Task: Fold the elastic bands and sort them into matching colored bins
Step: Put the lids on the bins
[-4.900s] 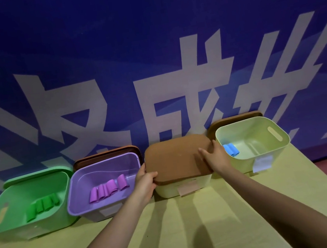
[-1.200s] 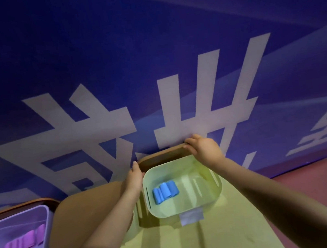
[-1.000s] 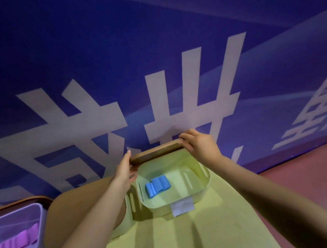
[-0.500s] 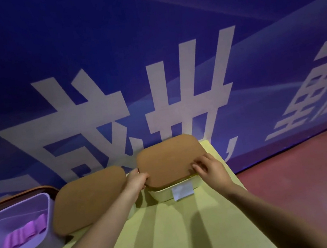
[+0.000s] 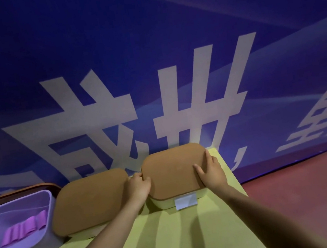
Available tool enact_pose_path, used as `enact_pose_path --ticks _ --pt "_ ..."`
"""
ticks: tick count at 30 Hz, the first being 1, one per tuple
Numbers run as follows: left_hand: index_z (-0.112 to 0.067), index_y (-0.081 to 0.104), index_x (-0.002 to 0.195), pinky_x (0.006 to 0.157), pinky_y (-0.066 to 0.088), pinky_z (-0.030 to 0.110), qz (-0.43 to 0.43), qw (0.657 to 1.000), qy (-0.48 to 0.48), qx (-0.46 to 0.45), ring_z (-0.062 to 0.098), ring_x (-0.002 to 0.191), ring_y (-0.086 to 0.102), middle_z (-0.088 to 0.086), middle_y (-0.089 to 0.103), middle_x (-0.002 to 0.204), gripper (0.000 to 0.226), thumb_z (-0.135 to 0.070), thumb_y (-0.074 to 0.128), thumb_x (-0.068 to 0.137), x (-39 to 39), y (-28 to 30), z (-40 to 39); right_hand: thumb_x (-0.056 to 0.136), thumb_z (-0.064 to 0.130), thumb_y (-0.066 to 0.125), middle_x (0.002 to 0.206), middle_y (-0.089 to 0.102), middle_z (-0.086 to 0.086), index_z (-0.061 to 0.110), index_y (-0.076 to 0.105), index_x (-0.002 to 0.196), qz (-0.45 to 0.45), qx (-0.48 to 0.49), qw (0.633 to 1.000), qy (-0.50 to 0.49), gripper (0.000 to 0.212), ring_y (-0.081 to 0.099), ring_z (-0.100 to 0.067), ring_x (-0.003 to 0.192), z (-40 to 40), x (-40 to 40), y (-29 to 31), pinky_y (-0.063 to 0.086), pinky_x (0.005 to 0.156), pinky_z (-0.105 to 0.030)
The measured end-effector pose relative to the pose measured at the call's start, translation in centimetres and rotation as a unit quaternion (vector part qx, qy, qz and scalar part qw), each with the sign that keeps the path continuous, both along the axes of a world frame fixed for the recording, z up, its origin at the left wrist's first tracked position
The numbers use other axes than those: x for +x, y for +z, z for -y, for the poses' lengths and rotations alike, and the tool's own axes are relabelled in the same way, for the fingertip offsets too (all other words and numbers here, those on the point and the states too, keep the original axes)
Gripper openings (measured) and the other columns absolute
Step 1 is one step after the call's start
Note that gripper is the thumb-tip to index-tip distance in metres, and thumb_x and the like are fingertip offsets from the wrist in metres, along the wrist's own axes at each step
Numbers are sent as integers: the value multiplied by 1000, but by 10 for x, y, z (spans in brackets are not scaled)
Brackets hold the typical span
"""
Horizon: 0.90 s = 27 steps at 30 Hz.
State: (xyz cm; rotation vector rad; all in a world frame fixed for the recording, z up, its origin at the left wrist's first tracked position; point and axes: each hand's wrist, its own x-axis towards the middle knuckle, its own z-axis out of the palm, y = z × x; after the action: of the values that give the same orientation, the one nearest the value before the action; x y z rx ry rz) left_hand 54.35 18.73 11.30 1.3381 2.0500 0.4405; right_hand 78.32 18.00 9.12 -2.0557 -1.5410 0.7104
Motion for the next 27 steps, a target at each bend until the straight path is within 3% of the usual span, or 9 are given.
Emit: enact_pose_path --ticks 5,8,11,14,17,20,23,25,27 --pt "-7 49 130 78 45 33 -2 1000 8 16 29 100 57 12 57 120 36 -22 47 97 7 -8 -7 95 50 44 137 43 -10 15 13 152 58 6 998 -19 74 49 -25 118 0 -12 -5 47 88 -34" --pt "-8 61 108 64 41 29 -15 999 33 14 23 75 54 5 58 87 26 -20 40 99 6 -15 -9 95 51 41 134 46 -12 13 13 152 98 6 995 -29 74 50 -25 116 -2 -21 -6 48 89 -36" --pt "-9 61 102 61 38 28 -26 999 37 8 21 70 52 2 56 79 26 -21 38 99 4 -16 -14 95 52 40 131 47 -13 12 12 152 109 3 994 -29 75 50 -26 114 -4 -22 -8 49 86 -36" --pt "-6 55 120 76 47 33 -44 999 3 6 26 90 56 12 57 110 31 -21 38 99 6 -14 -14 95 57 38 128 47 -12 14 12 152 121 -10 993 -8 75 53 -25 108 -7 -13 -7 50 74 -32" --pt "-8 19 151 104 38 38 -57 996 -55 45 32 134 34 15 27 151 57 -18 40 99 9 -14 -15 94 60 36 122 49 -9 15 18 149 159 -26 987 16 73 56 -22 101 -10 -7 -2 45 68 -27" --pt "-17 9 154 111 31 40 -123 978 -145 89 28 145 13 6 8 160 62 -21 39 100 10 -12 -27 92 62 37 132 47 -10 13 28 144 214 0 976 32 72 48 -24 118 -16 -6 1 44 90 -32" --pt "-16 8 153 115 24 42 -155 969 -175 74 23 148 6 4 3 161 59 -35 30 102 18 -15 -34 91 65 29 156 21 -13 15 21 149 251 9 964 83 76 18 -29 145 -28 -5 4 28 113 -39" --pt "-13 7 153 117 20 40 -171 967 -173 74 21 148 5 3 3 161 62 -40 27 102 21 -22 -31 88 67 11 161 11 -7 17 14 152 259 5 957 130 82 6 -24 149 -34 -7 3 20 117 -39" --pt "-13 8 154 116 21 37 -178 966 -168 88 19 148 7 2 6 161 62 -41 28 101 21 -28 -30 88 64 8 161 12 -5 17 13 153 250 6 958 142 81 8 -22 148 -36 -9 0 21 116 -38"
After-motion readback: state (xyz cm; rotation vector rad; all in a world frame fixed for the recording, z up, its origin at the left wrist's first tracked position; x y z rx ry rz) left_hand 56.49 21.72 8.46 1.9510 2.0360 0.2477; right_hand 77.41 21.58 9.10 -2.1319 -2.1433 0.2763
